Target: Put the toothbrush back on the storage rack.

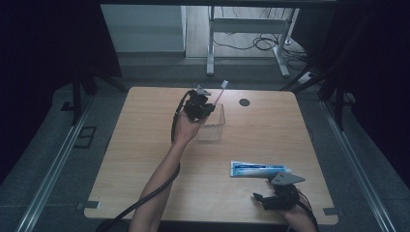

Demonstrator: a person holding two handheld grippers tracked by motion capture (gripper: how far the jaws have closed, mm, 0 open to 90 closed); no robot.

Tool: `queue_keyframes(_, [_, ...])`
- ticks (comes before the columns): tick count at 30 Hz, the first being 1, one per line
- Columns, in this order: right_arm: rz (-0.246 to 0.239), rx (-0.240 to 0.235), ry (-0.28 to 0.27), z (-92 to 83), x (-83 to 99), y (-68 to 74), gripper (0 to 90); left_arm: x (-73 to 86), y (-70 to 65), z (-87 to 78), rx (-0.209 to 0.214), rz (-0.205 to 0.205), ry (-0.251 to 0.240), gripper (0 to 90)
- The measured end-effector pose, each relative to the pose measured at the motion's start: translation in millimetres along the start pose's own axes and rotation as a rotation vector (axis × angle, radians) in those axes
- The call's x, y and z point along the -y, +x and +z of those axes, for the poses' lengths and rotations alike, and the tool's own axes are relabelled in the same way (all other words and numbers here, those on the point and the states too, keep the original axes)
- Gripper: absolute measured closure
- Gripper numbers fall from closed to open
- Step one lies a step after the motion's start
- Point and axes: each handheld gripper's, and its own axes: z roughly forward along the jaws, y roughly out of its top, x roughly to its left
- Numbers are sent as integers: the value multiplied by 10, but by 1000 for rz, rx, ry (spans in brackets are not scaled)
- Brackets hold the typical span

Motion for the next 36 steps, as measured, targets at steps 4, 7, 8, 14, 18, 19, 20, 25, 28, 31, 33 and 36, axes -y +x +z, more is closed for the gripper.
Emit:
queue_keyframes(4, [0, 0, 0, 0, 0, 0, 133, 45, -15, 47, -3, 4, 13, 839])
queue_keyframes(7, [0, 0, 0, 0, 0, 0, 134, 74, -27, 77, -9, 15, 25, 838])
queue_keyframes(8, [0, 0, 0, 0, 0, -1, 134, 81, -33, 86, -11, 17, 31, 837])
queue_keyframes(14, [0, 0, 0, 0, 0, -1, 134, 121, -64, 131, -25, 43, 52, 831])
queue_keyframes(18, [0, 0, 0, 0, 0, -1, 134, 142, -87, 162, -33, 55, 63, 827])
queue_keyframes(19, [0, 0, 0, 0, 0, -1, 134, 145, -91, 169, -35, 60, 67, 826])
queue_keyframes(20, [0, 0, 0, 0, 0, -1, 134, 148, -95, 174, -37, 64, 70, 825])
queue_keyframes(25, [0, 1, 0, -1, 0, -1, 134, 157, -124, 205, -56, 88, 88, 823])
queue_keyframes(28, [0, 2, 1, -1, 0, -1, 134, 153, -149, 216, -69, 106, 97, 819])
queue_keyframes(31, [0, -1, 0, 0, 0, -1, 134, 152, -168, 231, -85, 122, 110, 809])
queue_keyframes(33, [0, -1, 0, 0, 0, 0, 134, 151, -177, 234, -90, 127, 116, 805])
queue_keyframes(36, [-2, 1, 1, -1, 0, 0, 134, 152, -179, 234, -94, 129, 117, 804])
